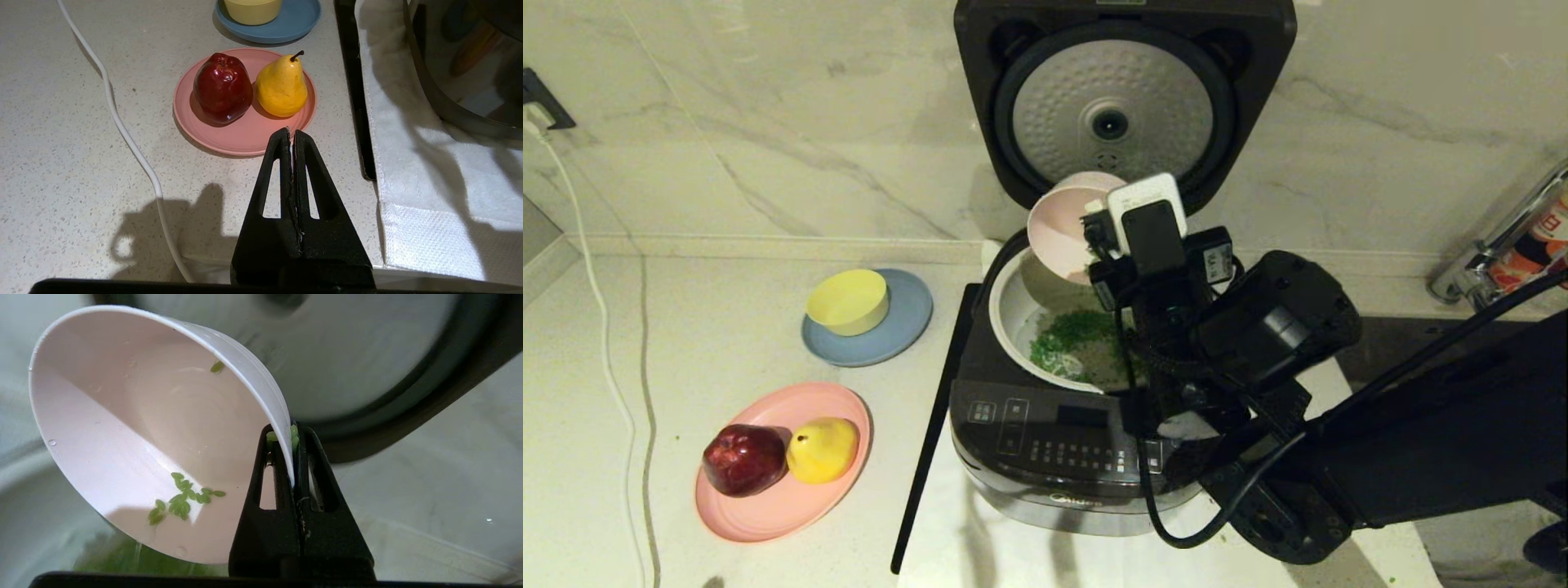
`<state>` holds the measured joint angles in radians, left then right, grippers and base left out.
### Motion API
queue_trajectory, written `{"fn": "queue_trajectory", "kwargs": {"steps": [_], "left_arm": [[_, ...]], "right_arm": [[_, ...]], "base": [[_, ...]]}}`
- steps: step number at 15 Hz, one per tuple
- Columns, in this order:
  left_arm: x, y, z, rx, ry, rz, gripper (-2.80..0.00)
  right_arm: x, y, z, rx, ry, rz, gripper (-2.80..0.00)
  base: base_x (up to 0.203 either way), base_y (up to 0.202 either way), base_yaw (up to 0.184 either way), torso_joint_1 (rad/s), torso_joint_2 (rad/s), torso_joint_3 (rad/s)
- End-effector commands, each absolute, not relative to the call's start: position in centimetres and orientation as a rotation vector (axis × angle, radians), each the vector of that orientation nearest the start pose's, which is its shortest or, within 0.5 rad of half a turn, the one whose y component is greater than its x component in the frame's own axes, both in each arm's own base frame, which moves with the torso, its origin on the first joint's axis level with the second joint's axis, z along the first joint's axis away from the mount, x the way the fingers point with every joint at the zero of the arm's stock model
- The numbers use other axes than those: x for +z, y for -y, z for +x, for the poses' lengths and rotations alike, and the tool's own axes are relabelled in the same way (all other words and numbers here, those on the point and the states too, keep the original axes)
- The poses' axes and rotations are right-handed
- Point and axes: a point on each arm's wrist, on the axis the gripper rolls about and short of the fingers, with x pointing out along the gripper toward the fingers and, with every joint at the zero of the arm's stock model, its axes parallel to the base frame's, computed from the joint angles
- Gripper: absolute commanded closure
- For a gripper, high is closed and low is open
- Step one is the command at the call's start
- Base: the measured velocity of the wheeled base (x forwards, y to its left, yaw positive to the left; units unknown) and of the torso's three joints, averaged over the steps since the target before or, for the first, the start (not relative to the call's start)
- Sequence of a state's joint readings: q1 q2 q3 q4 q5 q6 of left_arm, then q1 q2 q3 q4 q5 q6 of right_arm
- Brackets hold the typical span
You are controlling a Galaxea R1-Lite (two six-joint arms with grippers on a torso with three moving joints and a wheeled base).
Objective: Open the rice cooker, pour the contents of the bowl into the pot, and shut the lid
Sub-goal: Pour the water from the bowl into the rice cooker
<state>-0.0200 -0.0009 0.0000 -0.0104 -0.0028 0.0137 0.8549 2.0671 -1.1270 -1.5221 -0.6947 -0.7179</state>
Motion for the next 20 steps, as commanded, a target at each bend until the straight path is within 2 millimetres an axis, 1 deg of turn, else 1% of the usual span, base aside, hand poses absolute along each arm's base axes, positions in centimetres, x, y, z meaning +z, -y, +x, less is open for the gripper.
{"fn": "queue_trajectory", "kwargs": {"steps": [1,2,3,4,5,6,8,9,11,14,16,18,19,20], "left_arm": [[7.4,0.0,-2.2,-0.023,0.005,0.014,0.0],[7.4,0.0,-2.2,-0.023,0.005,0.014,0.0],[7.4,0.0,-2.2,-0.023,0.005,0.014,0.0],[7.4,0.0,-2.2,-0.023,0.005,0.014,0.0],[7.4,0.0,-2.2,-0.023,0.005,0.014,0.0],[7.4,0.0,-2.2,-0.023,0.005,0.014,0.0],[7.4,0.0,-2.2,-0.023,0.005,0.014,0.0],[7.4,0.0,-2.2,-0.023,0.005,0.014,0.0],[7.4,0.0,-2.2,-0.023,0.005,0.014,0.0],[7.4,0.0,-2.2,-0.023,0.005,0.014,0.0],[7.4,0.0,-2.2,-0.023,0.005,0.014,0.0],[7.4,0.0,-2.2,-0.023,0.005,0.014,0.0],[7.4,0.0,-2.2,-0.023,0.005,0.014,0.0],[7.4,0.0,-2.2,-0.023,0.005,0.014,0.0]], "right_arm": [[21.2,-28.2,26.2,0.008,0.42,-0.322,0.0],[20.0,-28.2,25.8,0.029,0.392,-0.353,0.0],[19.9,-28.2,25.7,0.034,0.388,-0.36,0.0],[20.8,-28.3,25.8,0.023,0.41,-0.337,0.0],[22.1,-28.3,25.9,0.005,0.441,-0.301,0.0],[22.2,-28.4,26.0,0.002,0.443,-0.298,0.0],[20.6,-28.3,25.7,0.022,0.403,-0.342,0.0],[21.1,-28.3,25.7,0.018,0.413,-0.331,0.0],[23.3,-28.2,25.7,-0.007,0.465,-0.268,0.0],[22.5,-28.3,25.8,0.004,0.447,-0.279,0.0],[23.5,-28.1,25.8,-0.008,0.468,-0.253,0.0],[21.3,-28.1,25.7,0.015,0.416,-0.311,0.0],[21.4,-28.0,25.7,0.015,0.418,-0.304,0.0],[22.5,-28.0,25.8,0.003,0.446,-0.271,0.0]], "base": [[0.0,0.0,0.0,0.0,0.0,0.0],[0.0,0.0,0.0,0.0,0.0,0.0],[0.0,0.0,0.0,0.0,0.0,0.0],[0.0,0.0,0.0,0.0,0.0,0.0],[0.0,0.0,0.0,0.0,0.0,0.0],[0.0,0.0,0.0,0.0,0.0,0.0],[0.0,0.0,0.0,0.0,0.0,0.0],[0.0,0.0,0.0,0.0,0.0,0.0],[0.0,0.0,0.0,0.0,0.0,0.0],[0.0,0.0,0.0,0.0,0.0,0.0],[0.0,0.0,0.0,0.0,0.0,0.0],[0.0,0.0,0.0,0.0,0.0,0.0],[0.0,0.0,0.0,0.0,0.0,0.0],[0.0,0.0,0.0,0.0,0.0,0.0]]}}
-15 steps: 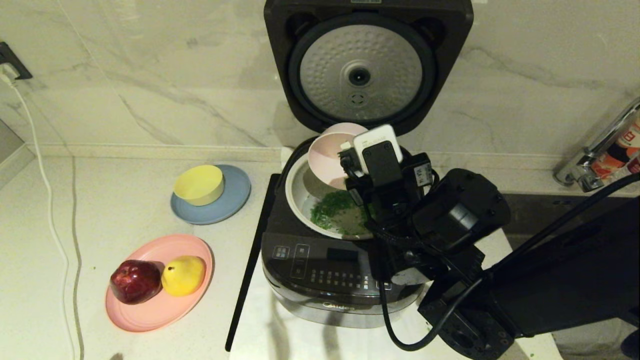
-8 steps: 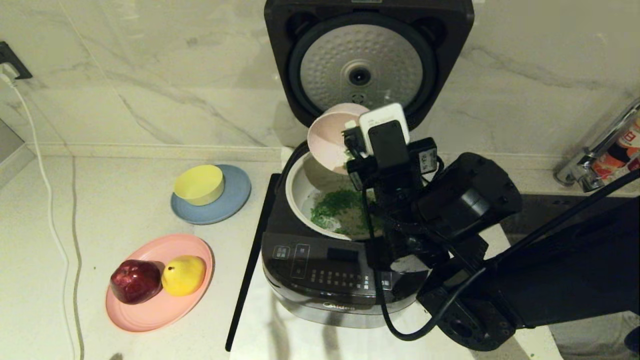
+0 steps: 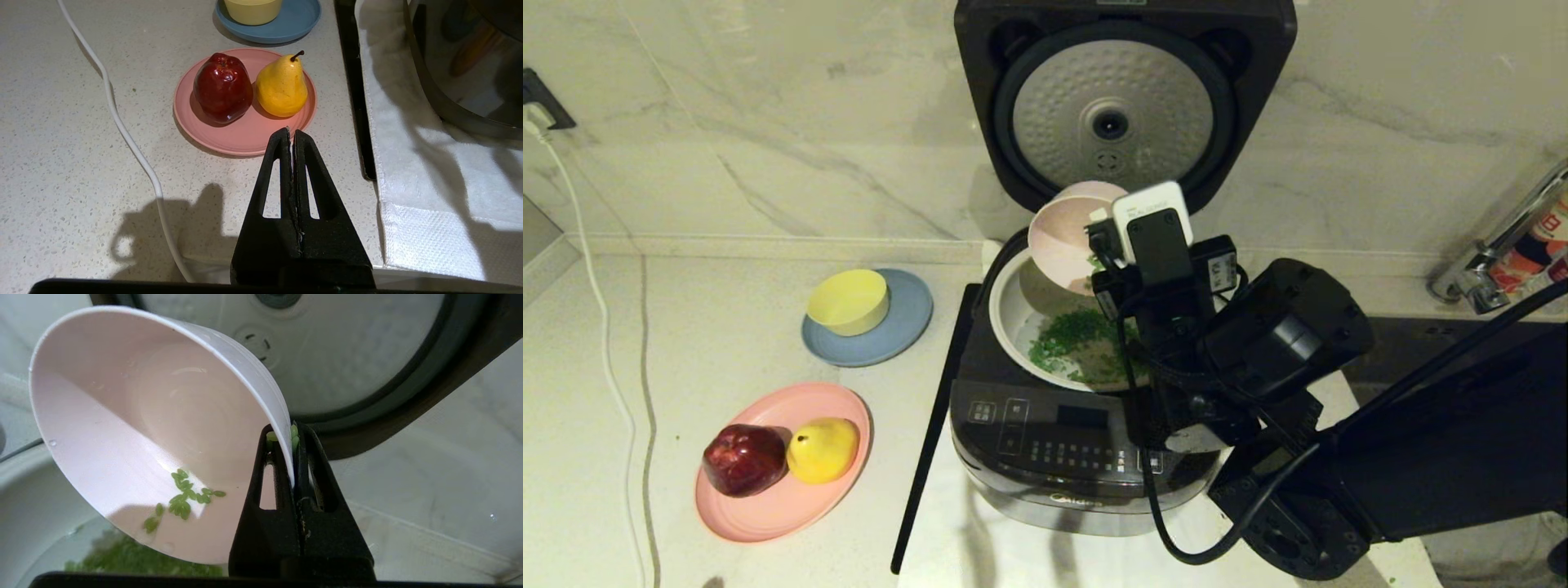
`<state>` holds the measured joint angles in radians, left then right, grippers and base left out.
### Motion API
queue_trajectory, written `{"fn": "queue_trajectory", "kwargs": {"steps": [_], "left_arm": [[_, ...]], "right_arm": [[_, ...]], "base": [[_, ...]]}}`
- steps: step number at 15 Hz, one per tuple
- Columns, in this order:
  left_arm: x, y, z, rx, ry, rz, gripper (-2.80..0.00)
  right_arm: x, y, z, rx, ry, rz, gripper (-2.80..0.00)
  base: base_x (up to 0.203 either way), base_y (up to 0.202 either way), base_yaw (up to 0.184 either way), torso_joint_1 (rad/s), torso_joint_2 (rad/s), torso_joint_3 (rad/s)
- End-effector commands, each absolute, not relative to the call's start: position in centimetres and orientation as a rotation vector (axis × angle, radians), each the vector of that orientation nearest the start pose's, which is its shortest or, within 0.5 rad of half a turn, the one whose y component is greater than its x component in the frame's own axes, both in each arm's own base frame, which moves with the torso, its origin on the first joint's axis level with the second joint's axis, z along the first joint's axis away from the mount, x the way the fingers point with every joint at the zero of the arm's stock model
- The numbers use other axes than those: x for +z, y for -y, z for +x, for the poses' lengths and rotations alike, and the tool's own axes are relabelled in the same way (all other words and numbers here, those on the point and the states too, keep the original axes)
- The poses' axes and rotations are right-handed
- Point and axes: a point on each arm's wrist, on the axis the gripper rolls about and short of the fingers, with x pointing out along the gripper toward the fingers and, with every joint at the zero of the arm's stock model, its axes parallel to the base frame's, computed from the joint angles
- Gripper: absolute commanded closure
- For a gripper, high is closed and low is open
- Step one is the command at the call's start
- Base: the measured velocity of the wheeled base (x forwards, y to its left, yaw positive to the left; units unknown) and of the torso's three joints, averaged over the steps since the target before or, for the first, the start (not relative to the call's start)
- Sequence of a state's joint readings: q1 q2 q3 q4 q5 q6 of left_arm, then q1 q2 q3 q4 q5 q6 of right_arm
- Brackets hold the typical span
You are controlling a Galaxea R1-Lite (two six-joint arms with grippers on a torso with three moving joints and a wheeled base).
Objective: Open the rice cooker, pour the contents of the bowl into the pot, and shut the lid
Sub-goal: Pour the water from the bowl into the rice cooker
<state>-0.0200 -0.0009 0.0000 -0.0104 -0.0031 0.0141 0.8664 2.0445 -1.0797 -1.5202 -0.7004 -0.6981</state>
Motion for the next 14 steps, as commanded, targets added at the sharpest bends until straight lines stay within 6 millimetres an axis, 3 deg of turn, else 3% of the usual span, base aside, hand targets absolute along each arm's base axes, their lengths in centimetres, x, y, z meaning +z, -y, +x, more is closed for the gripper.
{"fn": "queue_trajectory", "kwargs": {"steps": [1,3,4,14], "left_arm": [[7.4,0.0,-2.2,-0.023,0.005,0.014,0.0],[7.4,0.0,-2.2,-0.023,0.005,0.014,0.0],[7.4,0.0,-2.2,-0.023,0.005,0.014,0.0],[7.4,0.0,-2.2,-0.023,0.005,0.014,0.0]], "right_arm": [[23.3,-28.1,25.9,-0.006,0.463,-0.25,0.0],[21.4,-28.1,26.1,0.008,0.421,-0.297,0.0],[21.5,-28.1,26.1,0.008,0.422,-0.296,0.0],[24.7,-26.7,25.6,-0.022,0.483,-0.186,0.0]], "base": [[0.0,0.0,0.0,0.0,0.0,0.0],[0.0,0.0,0.0,0.0,0.0,0.0],[0.0,0.0,0.0,0.0,0.0,0.0],[0.0,0.0,0.0,0.0,0.0,0.0]]}}
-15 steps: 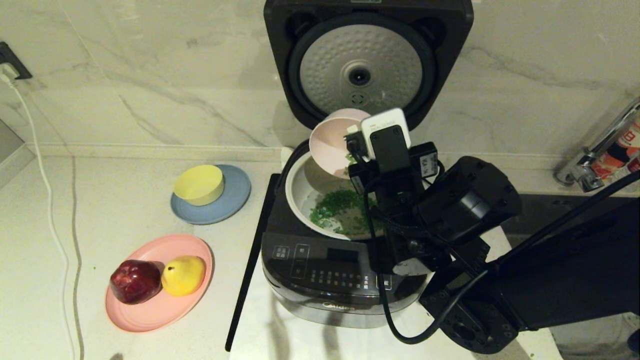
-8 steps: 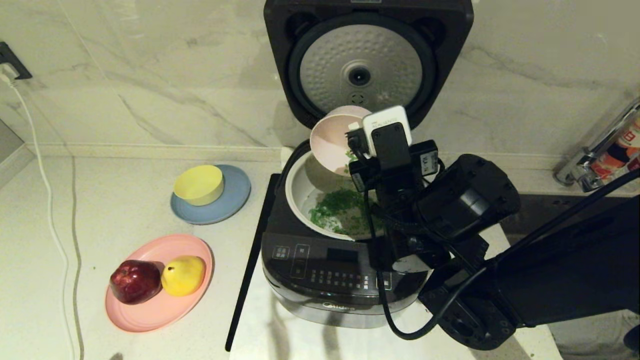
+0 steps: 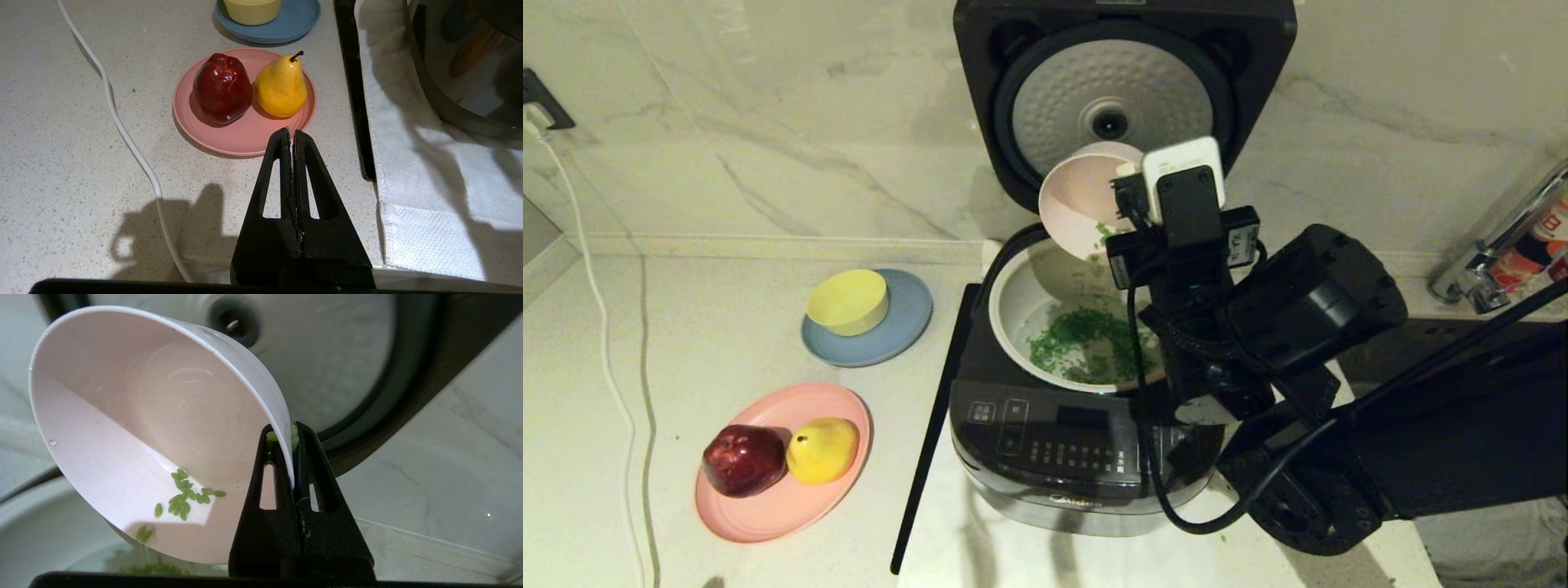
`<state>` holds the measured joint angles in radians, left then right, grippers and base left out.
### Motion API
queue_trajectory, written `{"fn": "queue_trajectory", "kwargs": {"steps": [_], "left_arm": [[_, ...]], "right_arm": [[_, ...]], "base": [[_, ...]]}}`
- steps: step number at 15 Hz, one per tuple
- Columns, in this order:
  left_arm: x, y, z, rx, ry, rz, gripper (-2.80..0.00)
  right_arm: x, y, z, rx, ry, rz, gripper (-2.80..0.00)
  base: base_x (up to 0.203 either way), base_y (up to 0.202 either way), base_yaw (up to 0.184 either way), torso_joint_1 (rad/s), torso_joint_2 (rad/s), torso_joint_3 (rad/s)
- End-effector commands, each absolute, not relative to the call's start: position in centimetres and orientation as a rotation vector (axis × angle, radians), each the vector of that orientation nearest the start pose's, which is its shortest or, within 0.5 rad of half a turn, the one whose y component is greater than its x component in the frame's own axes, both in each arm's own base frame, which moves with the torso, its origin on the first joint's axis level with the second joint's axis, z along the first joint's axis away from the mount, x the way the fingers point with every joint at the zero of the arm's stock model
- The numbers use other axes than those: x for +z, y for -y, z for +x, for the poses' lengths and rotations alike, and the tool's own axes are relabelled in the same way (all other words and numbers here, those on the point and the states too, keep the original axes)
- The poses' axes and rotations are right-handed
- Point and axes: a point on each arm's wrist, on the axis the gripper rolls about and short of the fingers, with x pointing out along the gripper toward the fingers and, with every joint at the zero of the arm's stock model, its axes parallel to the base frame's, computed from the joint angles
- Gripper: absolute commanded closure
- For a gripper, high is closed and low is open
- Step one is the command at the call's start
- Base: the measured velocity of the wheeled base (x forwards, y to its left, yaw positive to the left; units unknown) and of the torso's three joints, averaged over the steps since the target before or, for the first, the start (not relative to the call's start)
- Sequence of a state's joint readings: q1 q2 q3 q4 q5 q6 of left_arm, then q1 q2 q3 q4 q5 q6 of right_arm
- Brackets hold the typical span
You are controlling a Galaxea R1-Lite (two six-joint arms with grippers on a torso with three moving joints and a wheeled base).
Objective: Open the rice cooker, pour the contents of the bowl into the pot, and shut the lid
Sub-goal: Pour the water from the bowl into the rice cooker
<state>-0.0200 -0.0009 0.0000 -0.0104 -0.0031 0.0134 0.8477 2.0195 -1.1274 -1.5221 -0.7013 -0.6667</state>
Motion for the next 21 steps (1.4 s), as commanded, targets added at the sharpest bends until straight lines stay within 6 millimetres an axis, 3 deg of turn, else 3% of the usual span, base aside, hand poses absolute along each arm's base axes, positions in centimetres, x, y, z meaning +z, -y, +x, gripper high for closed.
{"fn": "queue_trajectory", "kwargs": {"steps": [1,4,7,10,13,17,21], "left_arm": [[7.4,0.0,-2.2,-0.023,0.005,0.014,0.0],[7.4,0.0,-2.2,-0.023,0.005,0.014,0.0],[7.4,0.0,-2.2,-0.023,0.005,0.014,0.0],[7.4,0.0,-2.2,-0.023,0.005,0.014,0.0],[7.4,0.0,-2.2,-0.023,0.005,0.014,0.0],[7.4,0.0,-2.2,-0.023,0.005,0.014,0.0],[7.4,0.0,-2.2,-0.023,0.005,0.014,0.0]], "right_arm": [[24.6,-26.6,25.6,-0.02,0.48,-0.179,0.0],[24.7,-26.3,25.7,-0.022,0.483,-0.17,0.0],[22.0,-26.8,25.8,0.013,0.422,-0.219,0.0],[24.1,-26.8,26.0,-0.013,0.474,-0.175,0.0],[20.6,-27.3,25.9,0.028,0.394,-0.263,0.0],[22.8,-27.3,26.1,-0.002,0.447,-0.212,0.0],[26.0,-27.0,23.7,-0.024,0.488,-0.165,0.0]], "base": [[0.0,0.0,0.0,0.0,0.0,0.0],[0.0,0.0,0.0,0.0,0.0,0.0],[0.0,0.0,0.0,0.0,0.0,0.0],[0.0,0.0,0.0,0.0,0.0,0.0],[0.0,0.0,0.0,0.0,0.0,0.0],[0.0,0.0,0.0,0.0,0.0,0.0],[0.0,0.0,0.0,0.0,0.0,0.0]]}}
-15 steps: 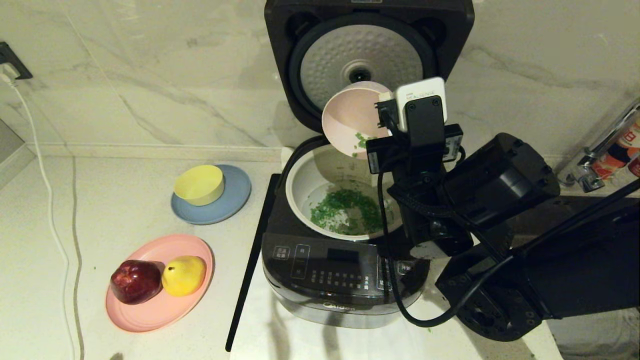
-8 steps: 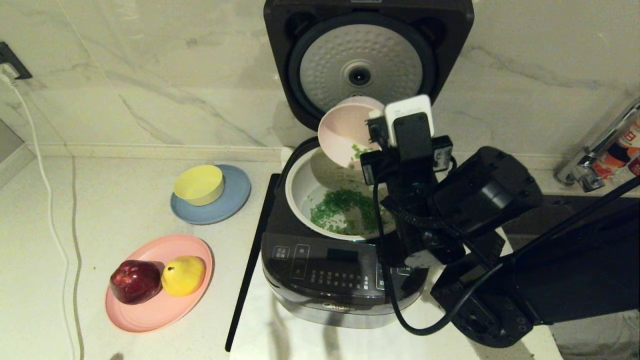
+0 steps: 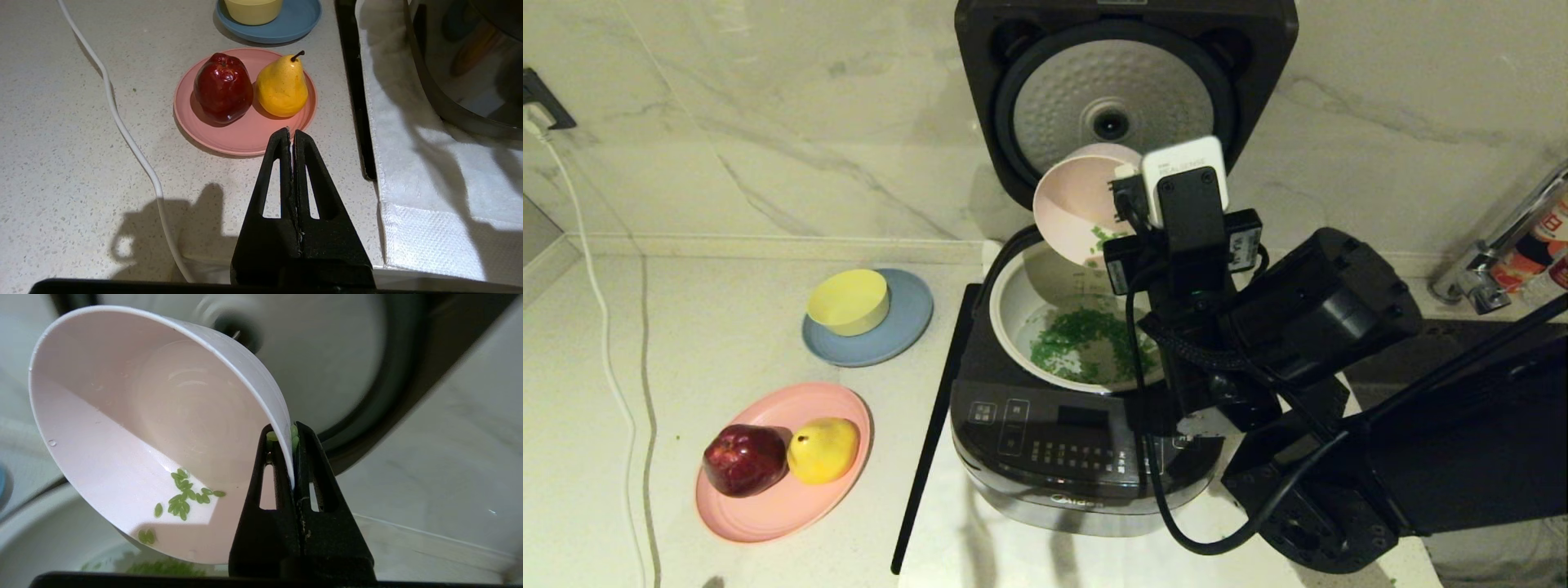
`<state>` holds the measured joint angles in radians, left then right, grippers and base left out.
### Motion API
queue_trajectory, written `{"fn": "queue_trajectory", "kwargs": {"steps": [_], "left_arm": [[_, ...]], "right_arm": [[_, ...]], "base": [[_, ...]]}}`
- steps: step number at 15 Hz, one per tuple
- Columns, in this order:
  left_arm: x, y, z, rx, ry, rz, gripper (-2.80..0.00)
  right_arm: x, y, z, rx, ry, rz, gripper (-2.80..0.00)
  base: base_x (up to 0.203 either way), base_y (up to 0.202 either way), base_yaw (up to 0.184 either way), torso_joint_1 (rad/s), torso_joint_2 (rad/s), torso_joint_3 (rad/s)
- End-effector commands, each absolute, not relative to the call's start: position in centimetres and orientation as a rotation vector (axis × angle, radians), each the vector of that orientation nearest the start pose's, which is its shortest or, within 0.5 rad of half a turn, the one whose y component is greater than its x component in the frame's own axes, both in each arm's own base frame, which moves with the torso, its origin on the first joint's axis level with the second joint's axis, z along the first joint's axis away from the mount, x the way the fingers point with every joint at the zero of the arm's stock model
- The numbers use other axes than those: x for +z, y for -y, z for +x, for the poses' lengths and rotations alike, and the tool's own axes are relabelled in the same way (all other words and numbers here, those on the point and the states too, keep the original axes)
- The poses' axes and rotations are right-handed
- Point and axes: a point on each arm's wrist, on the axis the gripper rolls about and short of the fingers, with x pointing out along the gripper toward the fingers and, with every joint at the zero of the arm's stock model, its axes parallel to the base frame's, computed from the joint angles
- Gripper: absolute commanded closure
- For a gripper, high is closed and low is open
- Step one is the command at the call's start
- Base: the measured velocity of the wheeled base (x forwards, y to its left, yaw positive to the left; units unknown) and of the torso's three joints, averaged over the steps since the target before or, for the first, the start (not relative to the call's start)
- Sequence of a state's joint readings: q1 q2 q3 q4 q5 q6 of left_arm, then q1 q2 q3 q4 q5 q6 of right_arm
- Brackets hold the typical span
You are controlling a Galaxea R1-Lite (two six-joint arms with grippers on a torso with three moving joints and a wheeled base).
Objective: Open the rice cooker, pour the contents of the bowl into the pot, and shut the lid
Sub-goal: Pour the water from the bowl into the rice cooker, then fill a bowl with water from the tap
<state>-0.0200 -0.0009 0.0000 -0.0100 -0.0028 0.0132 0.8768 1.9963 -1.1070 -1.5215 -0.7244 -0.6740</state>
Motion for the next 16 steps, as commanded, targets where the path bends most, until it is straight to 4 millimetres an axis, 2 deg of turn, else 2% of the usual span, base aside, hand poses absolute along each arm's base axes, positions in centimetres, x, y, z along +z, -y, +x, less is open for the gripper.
{"fn": "queue_trajectory", "kwargs": {"steps": [1,5,11,13,16], "left_arm": [[7.4,0.0,-2.2,-0.023,0.005,0.014,0.0],[7.4,0.0,-2.2,-0.023,0.005,0.014,0.0],[7.4,0.0,-2.2,-0.023,0.005,0.014,0.0],[7.4,0.0,-2.2,-0.023,0.005,0.014,0.0],[7.4,0.0,-2.2,-0.023,0.005,0.014,0.0]], "right_arm": [[27.0,-26.4,23.2,-0.04,0.496,-0.147,0.0],[30.0,-23.9,21.0,-0.065,0.428,-0.182,0.0],[31.9,-18.7,17.0,-0.052,0.303,-0.287,0.0],[31.3,-16.8,15.7,-0.035,0.237,-0.342,0.0],[29.3,-13.5,14.9,-0.034,0.062,-0.405,0.0]], "base": [[0.0,0.0,0.0,0.0,0.0,0.0],[0.0,0.0,0.0,0.0,0.0,0.0],[0.0,0.0,0.0,0.0,0.0,0.0],[0.0,0.0,0.0,0.0,0.0,0.0],[0.0,0.0,0.0,0.0,0.0,0.0]]}}
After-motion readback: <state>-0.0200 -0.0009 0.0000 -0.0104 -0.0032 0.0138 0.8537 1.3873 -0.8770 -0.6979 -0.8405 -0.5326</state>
